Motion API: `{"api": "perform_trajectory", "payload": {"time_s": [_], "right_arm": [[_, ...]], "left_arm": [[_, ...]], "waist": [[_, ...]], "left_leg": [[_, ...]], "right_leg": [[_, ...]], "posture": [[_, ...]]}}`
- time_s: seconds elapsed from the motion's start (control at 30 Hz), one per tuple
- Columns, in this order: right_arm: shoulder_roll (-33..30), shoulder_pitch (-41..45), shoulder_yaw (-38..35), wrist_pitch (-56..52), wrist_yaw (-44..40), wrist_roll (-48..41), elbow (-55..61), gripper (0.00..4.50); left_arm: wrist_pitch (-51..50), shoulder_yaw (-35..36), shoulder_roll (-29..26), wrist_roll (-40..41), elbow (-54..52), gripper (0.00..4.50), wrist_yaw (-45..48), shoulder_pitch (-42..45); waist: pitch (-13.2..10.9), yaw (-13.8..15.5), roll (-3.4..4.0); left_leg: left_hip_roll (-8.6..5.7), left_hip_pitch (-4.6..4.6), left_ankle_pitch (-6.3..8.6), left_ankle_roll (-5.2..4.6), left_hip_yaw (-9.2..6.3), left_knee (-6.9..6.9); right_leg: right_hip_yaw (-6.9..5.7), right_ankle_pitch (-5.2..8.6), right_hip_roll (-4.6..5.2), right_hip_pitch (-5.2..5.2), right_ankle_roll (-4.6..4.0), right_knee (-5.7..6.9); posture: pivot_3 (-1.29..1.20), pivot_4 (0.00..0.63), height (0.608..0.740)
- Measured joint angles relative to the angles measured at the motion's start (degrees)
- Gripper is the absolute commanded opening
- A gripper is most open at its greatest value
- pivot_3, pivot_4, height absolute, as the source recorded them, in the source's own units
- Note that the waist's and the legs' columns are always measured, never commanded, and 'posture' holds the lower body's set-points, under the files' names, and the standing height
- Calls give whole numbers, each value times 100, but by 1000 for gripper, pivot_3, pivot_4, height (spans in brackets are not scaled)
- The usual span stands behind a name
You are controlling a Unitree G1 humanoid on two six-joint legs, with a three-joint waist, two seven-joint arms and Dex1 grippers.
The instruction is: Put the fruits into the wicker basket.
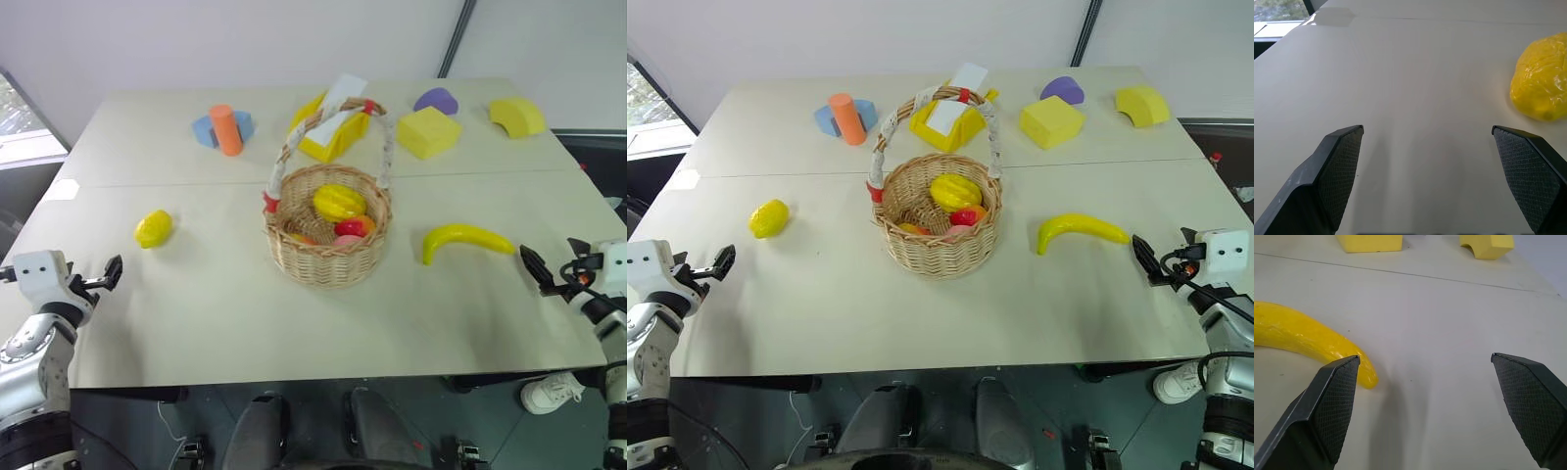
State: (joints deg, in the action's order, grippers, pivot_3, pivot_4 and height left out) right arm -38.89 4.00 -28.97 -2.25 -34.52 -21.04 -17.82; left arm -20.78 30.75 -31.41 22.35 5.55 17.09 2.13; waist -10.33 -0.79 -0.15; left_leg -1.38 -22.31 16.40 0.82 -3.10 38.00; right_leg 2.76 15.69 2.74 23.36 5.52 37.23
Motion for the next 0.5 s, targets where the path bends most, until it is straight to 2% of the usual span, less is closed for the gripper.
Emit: {"api": "perform_trajectory", "payload": {"time_s": [0.5], "right_arm": [[45,40,50,-25,151,-2,333,4489]], "left_arm": [[-165,-237,120,-25,-213,4500,151,152]], "waist": [[0,2,0]], "left_leg": [[0,0,0,0,0,0]], "right_leg": [[0,0,0,0,0,0]], "posture": [[0,150,740]]}}
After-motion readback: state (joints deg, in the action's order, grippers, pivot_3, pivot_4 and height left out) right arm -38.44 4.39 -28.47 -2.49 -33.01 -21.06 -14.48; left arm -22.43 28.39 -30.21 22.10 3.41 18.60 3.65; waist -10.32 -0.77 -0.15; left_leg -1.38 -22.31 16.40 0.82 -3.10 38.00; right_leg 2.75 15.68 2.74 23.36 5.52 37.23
